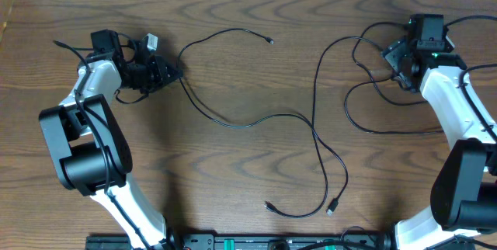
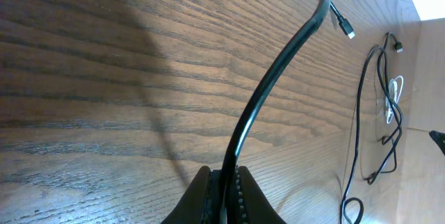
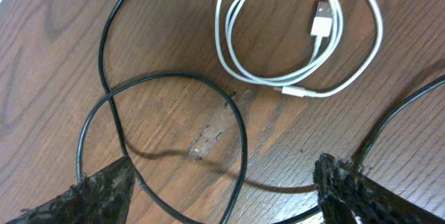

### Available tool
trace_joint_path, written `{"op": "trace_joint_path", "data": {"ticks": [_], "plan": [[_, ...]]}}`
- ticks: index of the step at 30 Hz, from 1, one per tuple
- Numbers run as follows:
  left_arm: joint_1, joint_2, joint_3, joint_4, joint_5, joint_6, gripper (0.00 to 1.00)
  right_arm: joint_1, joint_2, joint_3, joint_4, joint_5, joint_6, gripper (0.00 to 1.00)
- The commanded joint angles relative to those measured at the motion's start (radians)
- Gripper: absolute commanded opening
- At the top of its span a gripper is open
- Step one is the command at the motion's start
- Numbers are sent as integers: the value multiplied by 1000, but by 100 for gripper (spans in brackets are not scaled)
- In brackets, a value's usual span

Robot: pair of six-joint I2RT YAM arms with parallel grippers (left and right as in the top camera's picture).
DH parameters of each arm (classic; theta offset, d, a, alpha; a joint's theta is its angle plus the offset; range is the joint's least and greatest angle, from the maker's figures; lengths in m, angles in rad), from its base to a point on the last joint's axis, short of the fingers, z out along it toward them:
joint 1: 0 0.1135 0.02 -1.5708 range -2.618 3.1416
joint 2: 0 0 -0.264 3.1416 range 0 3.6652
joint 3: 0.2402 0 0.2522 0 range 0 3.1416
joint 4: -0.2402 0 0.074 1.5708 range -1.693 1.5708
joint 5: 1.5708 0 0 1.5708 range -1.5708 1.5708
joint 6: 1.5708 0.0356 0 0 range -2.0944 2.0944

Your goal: Untangle cables

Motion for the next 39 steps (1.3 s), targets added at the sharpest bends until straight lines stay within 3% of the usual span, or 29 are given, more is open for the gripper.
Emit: {"op": "trace_joint_path", "data": {"ticks": [1, 12, 18, 24, 29, 33, 39], "plan": [[-1, 8, 10, 1, 5, 2, 8, 13, 7, 1, -5, -44, 14, 81], [-1, 8, 10, 1, 5, 2, 9, 135, 63, 1, 30, -43, -1, 92], [-1, 8, 10, 1, 5, 2, 9, 244, 195, 1, 136, -43, -2, 85], [-1, 8, 10, 1, 5, 2, 9, 307, 212, 3, 190, 74, -234, 80], [-1, 8, 10, 2, 5, 2, 8, 312, 108, 3, 183, 60, -412, 69], [-1, 8, 10, 4, 5, 2, 9, 333, 74, 3, 195, -26, -419, 64], [-1, 8, 10, 4, 5, 2, 9, 399, 80, 3, 169, -82, -416, 65]]}}
